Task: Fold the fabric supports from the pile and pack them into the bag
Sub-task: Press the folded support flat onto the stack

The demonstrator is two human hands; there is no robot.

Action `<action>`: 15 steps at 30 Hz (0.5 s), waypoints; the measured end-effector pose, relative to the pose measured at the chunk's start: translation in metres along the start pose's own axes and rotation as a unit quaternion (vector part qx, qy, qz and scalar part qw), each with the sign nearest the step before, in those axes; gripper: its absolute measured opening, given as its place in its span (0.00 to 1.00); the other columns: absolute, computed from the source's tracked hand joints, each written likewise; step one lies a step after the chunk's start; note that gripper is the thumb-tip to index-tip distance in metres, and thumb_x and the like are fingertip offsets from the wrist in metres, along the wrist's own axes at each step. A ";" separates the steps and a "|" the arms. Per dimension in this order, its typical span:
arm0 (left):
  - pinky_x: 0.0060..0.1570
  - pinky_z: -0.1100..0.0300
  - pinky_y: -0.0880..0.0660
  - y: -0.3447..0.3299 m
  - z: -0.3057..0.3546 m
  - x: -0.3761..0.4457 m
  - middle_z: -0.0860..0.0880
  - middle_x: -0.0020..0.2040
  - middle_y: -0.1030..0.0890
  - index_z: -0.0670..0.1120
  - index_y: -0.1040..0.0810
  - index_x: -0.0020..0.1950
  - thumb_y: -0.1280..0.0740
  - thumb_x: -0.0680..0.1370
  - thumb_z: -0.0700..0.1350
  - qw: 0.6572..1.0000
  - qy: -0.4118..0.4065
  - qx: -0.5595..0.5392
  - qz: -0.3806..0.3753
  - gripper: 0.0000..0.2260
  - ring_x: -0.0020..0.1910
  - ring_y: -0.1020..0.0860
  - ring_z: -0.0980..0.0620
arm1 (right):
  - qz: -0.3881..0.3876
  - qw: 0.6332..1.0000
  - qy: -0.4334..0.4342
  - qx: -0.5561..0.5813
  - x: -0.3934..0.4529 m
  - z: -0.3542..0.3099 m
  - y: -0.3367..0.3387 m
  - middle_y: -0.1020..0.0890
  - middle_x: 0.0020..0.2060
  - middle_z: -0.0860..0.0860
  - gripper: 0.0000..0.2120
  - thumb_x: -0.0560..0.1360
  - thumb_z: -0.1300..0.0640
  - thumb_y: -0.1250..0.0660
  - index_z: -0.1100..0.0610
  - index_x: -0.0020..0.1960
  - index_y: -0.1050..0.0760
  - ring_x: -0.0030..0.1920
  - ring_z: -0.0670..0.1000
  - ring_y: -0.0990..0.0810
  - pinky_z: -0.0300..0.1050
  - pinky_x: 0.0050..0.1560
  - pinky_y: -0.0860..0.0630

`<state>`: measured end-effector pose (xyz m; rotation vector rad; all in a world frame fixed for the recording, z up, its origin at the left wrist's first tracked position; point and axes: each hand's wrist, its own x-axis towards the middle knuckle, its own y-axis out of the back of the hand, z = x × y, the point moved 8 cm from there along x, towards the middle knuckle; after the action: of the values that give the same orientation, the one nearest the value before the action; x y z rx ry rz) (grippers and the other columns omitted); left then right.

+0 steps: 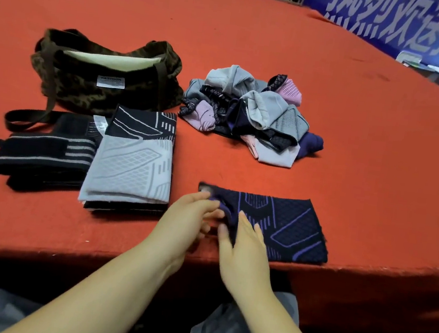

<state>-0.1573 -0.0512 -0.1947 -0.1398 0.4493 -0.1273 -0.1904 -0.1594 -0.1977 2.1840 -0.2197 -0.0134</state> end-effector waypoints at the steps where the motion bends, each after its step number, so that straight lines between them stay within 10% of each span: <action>1: 0.30 0.64 0.36 0.000 0.003 0.002 0.51 0.38 0.20 0.51 0.25 0.53 0.39 0.79 0.41 1.000 -0.017 -0.011 0.005 0.07 0.29 0.30 0.58 | 0.018 0.997 -0.032 0.065 0.001 0.002 0.004 0.32 0.70 0.45 0.21 0.81 0.50 0.46 0.54 0.73 0.37 0.73 0.47 0.41 0.37 0.72 0.50; 4: 0.38 0.64 0.32 -0.005 0.007 0.006 0.51 0.49 0.20 0.50 0.26 0.59 0.39 0.79 0.39 0.997 -0.073 0.031 0.017 0.11 0.39 0.26 0.57 | 0.088 0.946 -0.115 0.288 0.002 0.011 0.022 0.23 0.52 0.43 0.15 0.81 0.56 0.42 0.58 0.64 0.27 0.59 0.44 0.29 0.29 0.56 0.39; 7: 0.54 0.66 0.31 -0.022 0.007 0.010 0.49 0.62 0.24 0.47 0.31 0.68 0.40 0.80 0.39 0.976 -0.148 0.157 -0.023 0.16 0.55 0.25 0.56 | 0.171 0.903 -0.151 0.363 0.006 0.034 0.040 0.22 0.54 0.49 0.14 0.80 0.57 0.40 0.61 0.63 0.26 0.58 0.46 0.26 0.32 0.56 0.35; 15: 0.74 0.56 0.55 -0.094 0.010 0.027 0.49 0.79 0.57 0.51 0.54 0.78 0.46 0.81 0.57 0.750 -0.296 0.584 -0.097 0.30 0.77 0.57 0.51 | 0.212 0.936 -0.140 0.245 -0.002 0.082 0.081 0.21 0.53 0.47 0.25 0.72 0.65 0.33 0.44 0.64 0.31 0.44 0.42 0.22 0.41 0.50 0.27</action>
<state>-0.1371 -0.1468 -0.1820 1.0077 -0.3487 -0.5328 -0.2125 -0.2711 -0.1805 2.5760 -0.9400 -0.0286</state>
